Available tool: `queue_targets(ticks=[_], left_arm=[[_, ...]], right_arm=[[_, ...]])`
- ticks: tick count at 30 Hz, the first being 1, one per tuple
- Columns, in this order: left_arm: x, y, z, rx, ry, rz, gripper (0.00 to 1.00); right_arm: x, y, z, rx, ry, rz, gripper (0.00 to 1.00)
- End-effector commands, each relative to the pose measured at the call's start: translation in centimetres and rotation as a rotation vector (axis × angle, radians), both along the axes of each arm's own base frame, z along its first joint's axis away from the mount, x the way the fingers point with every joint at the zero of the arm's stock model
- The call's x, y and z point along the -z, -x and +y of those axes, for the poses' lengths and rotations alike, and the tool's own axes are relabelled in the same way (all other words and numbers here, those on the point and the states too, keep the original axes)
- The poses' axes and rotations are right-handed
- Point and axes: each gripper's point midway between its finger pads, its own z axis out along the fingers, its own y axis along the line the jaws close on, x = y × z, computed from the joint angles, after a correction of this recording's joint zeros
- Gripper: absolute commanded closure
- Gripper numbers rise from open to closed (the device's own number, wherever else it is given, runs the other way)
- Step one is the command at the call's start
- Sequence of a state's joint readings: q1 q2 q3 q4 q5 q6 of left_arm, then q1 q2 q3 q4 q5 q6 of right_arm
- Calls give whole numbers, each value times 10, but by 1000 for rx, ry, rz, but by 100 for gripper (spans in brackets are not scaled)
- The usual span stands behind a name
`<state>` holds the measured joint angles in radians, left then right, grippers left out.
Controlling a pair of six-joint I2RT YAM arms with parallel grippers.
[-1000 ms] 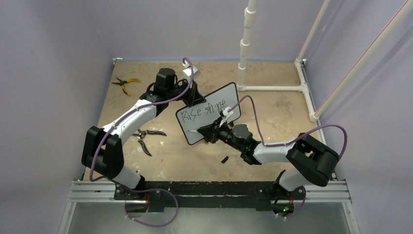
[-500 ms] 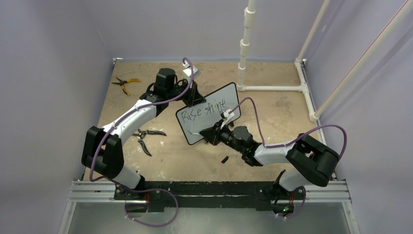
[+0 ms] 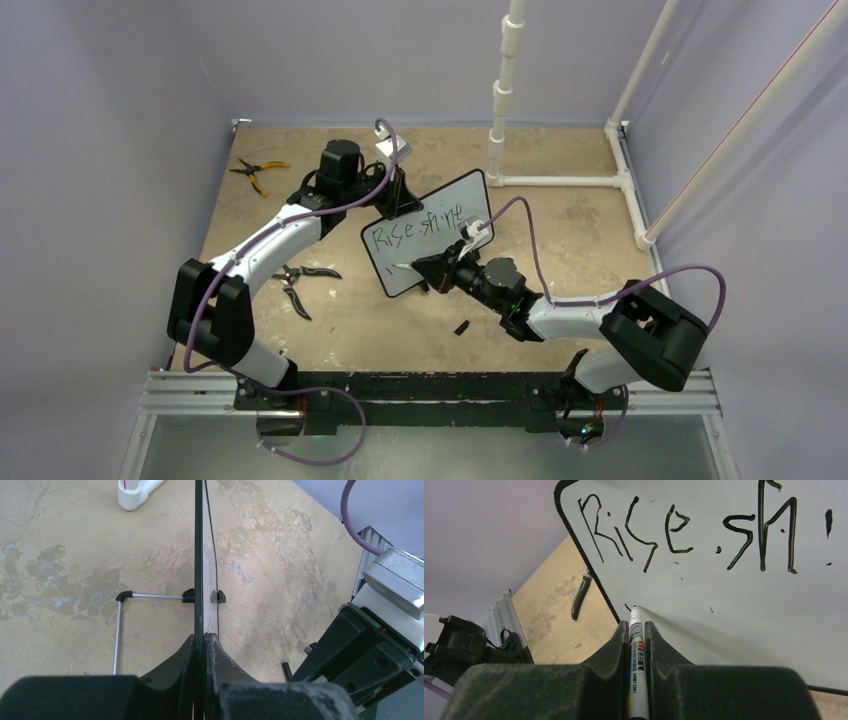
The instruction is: Write a sentence on the whiteboard
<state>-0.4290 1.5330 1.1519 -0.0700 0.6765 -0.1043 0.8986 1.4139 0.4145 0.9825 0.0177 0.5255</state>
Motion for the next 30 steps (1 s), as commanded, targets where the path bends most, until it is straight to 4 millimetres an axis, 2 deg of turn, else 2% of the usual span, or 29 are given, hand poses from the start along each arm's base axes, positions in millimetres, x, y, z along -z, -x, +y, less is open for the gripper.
queue_targets(ticks=[1, 10, 21, 30], left_arm=[[-12, 7, -1, 24, 13, -38, 100], [-12, 7, -1, 24, 13, -38, 100], [-14, 7, -1, 24, 15, -44, 100], [-14, 8, -1, 24, 16, -44, 100]], right_arm=[[-12, -9, 3, 38, -38, -11, 100], [4, -4, 10, -12, 3, 10, 100], [43, 12, 7, -65, 69, 103, 100], [46, 18, 13, -119, 78, 106, 100]])
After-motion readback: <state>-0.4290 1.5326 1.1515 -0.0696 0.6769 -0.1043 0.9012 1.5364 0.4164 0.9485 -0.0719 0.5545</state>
